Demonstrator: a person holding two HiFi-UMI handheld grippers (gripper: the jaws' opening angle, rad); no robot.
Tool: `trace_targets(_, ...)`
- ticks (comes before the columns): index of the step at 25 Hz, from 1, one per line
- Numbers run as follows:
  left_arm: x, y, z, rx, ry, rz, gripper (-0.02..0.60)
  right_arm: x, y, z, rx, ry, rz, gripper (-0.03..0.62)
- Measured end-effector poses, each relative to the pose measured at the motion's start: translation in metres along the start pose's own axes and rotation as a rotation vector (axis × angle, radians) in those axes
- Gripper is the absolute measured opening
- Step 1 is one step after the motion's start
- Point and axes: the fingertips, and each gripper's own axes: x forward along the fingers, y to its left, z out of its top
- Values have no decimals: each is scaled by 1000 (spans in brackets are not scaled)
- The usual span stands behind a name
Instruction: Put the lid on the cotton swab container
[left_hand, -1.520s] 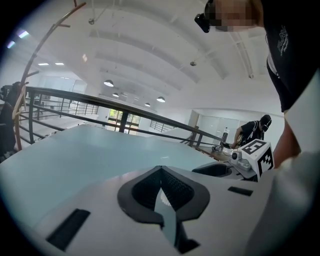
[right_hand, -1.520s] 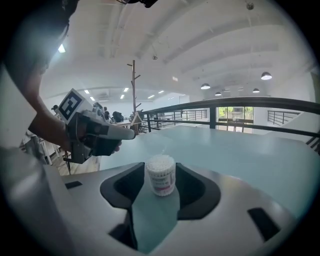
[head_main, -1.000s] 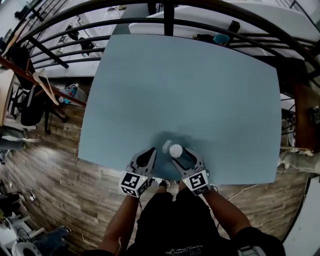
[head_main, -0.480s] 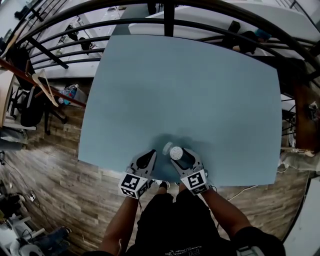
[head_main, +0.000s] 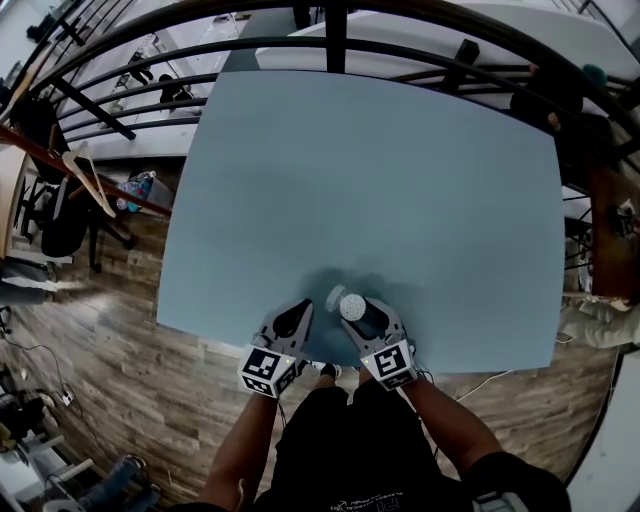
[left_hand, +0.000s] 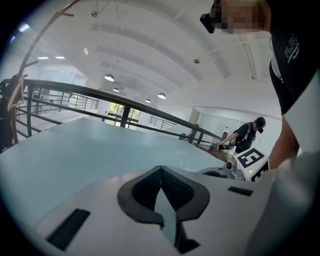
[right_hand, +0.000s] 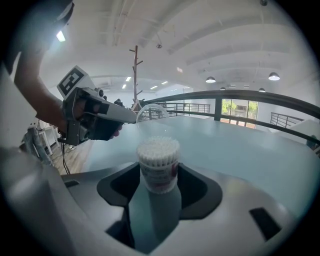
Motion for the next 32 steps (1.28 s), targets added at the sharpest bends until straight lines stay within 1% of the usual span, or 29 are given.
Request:
trace_targets(4, 3, -2, 2, 5, -1, -5, 11, -1, 1, 0, 0, -8, 0, 245)
trace_targets(10, 16, -15, 12, 54, 7, -59, 11, 3, 1, 0, -3, -6, 2, 245)
trace_targets(19, 21, -39, 14, 78, 20, -119, 11, 2, 1, 1, 1, -3, 1, 246)
trace_targets(25, 24, -55, 11, 72, 32, -144, 11, 0, 1, 4, 7, -12, 2, 247)
trace_targets(28, 27, -64, 5, 87, 54, -165, 12, 1, 2, 1, 18, -21, 5, 247)
trace_targets(32, 29, -71, -2, 86, 78, -184, 11, 4, 3, 1, 18, -27, 11, 247)
